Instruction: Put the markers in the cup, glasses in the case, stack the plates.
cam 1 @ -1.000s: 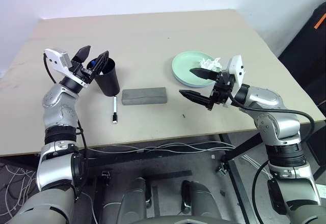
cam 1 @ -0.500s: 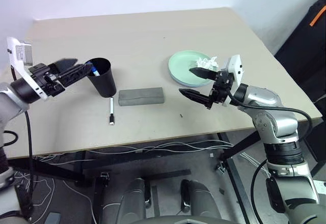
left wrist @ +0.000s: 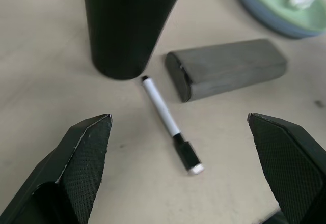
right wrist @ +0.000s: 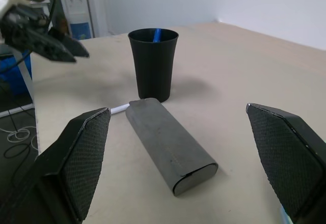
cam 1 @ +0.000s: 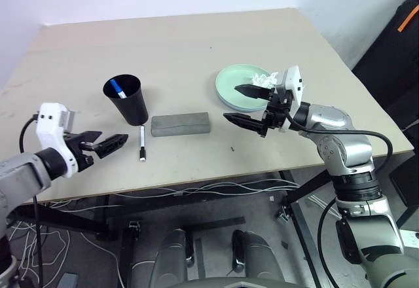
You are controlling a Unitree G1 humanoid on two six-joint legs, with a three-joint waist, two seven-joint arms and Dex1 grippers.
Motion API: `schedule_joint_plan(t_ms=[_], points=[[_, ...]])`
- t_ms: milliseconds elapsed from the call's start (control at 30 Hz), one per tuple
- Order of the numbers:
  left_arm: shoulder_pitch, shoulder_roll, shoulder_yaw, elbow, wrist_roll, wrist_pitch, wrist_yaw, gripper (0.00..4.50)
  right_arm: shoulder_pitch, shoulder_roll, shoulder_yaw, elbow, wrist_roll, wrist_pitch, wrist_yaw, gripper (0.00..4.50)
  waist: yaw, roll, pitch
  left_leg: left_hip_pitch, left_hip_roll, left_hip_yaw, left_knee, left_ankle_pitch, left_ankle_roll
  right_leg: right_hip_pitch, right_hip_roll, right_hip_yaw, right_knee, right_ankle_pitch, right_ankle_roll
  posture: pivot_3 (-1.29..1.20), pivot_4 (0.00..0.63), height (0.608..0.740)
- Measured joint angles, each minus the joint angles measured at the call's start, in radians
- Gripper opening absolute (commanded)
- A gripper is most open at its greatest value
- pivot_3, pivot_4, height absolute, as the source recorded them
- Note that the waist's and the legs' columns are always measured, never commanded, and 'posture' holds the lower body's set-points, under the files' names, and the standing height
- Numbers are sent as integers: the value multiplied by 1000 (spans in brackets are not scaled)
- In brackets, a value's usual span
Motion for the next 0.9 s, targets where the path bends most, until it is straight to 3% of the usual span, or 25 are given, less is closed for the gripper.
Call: schedule_joint_plan(t_ms=[267,433,667,767,900], points=[[-64,-104,-184,4,138,19,192,4477,2,0,1,-1,-1,-1,1,4500,2,0,0,0,-1,1,1,0,0,2,1,0,-1,1,0,0,150,739],[-166,-218,-289,66,230,19,268,4477,14,-1,2,-7,-3,-1,-9,4500,4,0,0,0,-1,1,3,0,0,7,1,0,0,2,0,0,150,739],[-251,-249,-342,89,317,151,316,4477,37,-8,-3,-28,-10,0,-29,4500,0,0,0,2,0,0,3,1,-1,9,5,0,0,2,0,0,150,739],[-302,-261,-334,112,350,231,329,3936,41,-8,-4,-33,-10,0,-35,4500,-1,0,0,3,1,-1,4,1,-1,10,5,0,0,3,-1,0,150,739],[-347,-227,-338,149,402,300,322,2632,44,-7,-4,-42,-10,0,-43,4500,-4,0,0,4,2,-2,4,1,-2,9,9,0,0,3,-2,0,150,739]])
